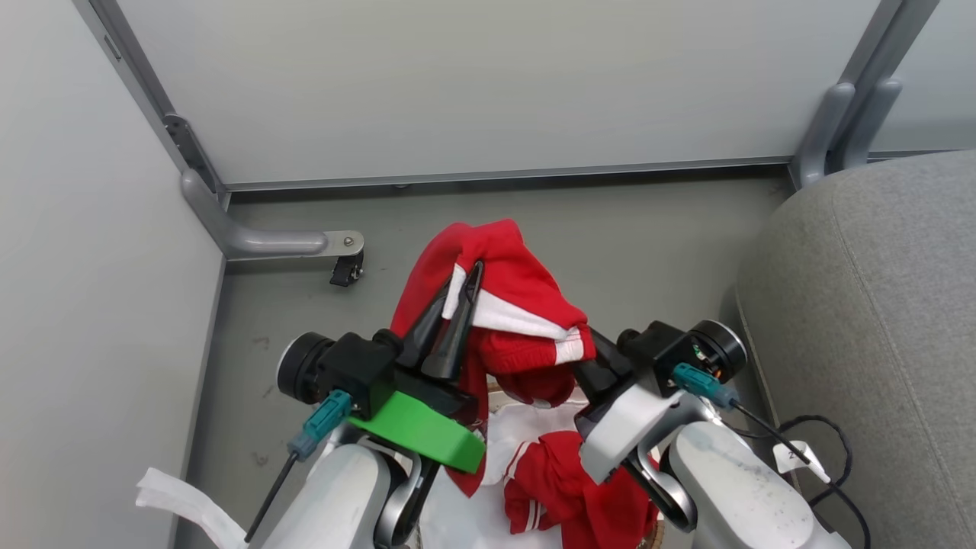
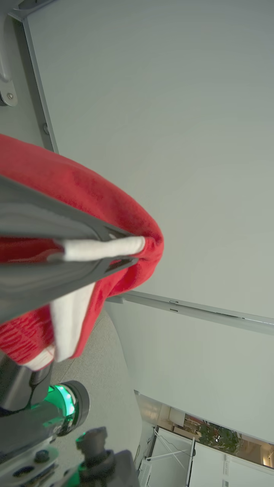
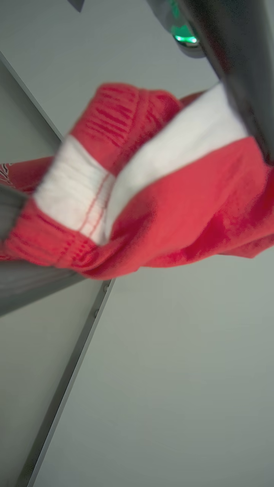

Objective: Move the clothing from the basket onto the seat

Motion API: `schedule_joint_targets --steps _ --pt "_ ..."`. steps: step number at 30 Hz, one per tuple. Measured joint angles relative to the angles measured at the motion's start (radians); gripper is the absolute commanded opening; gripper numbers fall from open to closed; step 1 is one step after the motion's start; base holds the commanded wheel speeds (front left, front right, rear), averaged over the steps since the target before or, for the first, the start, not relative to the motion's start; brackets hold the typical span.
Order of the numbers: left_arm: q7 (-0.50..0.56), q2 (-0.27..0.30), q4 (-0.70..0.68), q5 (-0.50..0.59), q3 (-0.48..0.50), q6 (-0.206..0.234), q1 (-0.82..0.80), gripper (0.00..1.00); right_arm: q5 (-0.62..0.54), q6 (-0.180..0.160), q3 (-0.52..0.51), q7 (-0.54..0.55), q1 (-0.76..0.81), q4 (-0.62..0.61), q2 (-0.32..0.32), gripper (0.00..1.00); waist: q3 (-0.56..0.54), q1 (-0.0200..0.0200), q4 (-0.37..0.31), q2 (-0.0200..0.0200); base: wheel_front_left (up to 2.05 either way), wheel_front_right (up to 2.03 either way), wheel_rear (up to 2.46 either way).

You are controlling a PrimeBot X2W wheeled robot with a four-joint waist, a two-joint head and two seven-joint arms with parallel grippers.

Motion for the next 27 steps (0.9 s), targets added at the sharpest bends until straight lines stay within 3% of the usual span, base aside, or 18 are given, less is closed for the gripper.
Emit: schedule_joint_targets --steps 11,27 --pt "0.0 0.0 0.04 0.058 0.056 0.0 0.029 1.0 0.028 0.0 -0.099 0.0 0.104 -0.112 -0.001 0.0 0.001 0.0 -0.109 0.0 0.0 0.0 0.0" --pt "-0.001 0.003 0.046 0.091 0.066 0.0 0.059 1.0 0.021 0.0 -0.206 0.0 0.167 -0.231 -0.001 0.0 0.015 0.0 -0.446 0.0 0.0 0.0 0.0"
